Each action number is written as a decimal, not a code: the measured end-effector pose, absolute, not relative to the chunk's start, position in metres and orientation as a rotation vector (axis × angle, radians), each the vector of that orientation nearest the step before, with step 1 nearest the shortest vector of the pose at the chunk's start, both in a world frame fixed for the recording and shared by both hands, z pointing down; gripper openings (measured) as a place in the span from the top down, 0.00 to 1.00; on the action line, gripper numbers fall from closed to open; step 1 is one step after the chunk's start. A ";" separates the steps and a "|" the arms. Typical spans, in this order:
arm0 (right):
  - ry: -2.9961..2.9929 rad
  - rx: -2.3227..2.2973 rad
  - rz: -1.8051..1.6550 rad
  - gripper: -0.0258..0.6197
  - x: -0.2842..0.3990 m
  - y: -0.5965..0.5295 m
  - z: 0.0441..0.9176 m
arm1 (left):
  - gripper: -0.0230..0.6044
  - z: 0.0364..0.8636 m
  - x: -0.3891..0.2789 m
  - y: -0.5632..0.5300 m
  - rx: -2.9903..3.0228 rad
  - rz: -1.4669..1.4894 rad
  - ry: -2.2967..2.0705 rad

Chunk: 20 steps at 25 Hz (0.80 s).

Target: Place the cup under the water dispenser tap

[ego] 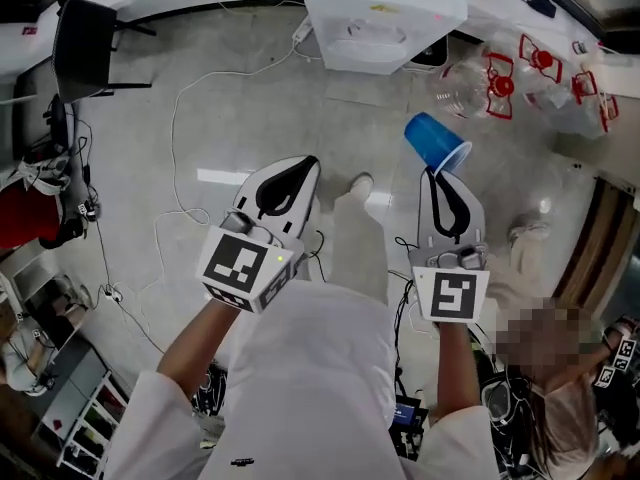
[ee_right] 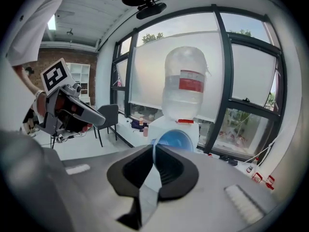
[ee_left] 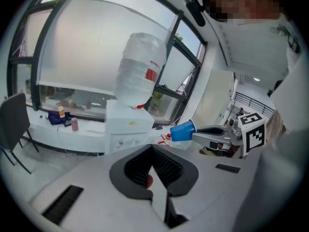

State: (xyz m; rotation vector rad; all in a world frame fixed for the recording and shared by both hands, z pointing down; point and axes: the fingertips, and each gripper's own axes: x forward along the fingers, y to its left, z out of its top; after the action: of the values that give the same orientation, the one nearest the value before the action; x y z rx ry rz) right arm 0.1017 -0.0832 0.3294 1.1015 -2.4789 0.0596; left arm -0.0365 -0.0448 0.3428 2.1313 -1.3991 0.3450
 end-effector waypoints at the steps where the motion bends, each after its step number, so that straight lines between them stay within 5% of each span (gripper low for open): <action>1: -2.477 1.088 0.048 0.92 0.099 -0.084 0.336 | 0.96 0.354 -0.039 -0.044 2.104 0.342 -1.398; 20: -2.435 0.905 -0.034 0.92 0.055 -0.137 0.446 | 0.96 0.449 -0.064 -0.071 2.017 0.351 -1.482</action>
State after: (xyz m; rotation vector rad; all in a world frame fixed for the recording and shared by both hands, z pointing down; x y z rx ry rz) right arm 0.0551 -0.1372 0.4456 0.9053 -2.4347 -0.0335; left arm -0.0642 -0.0714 0.4486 2.0175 -1.4819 0.3508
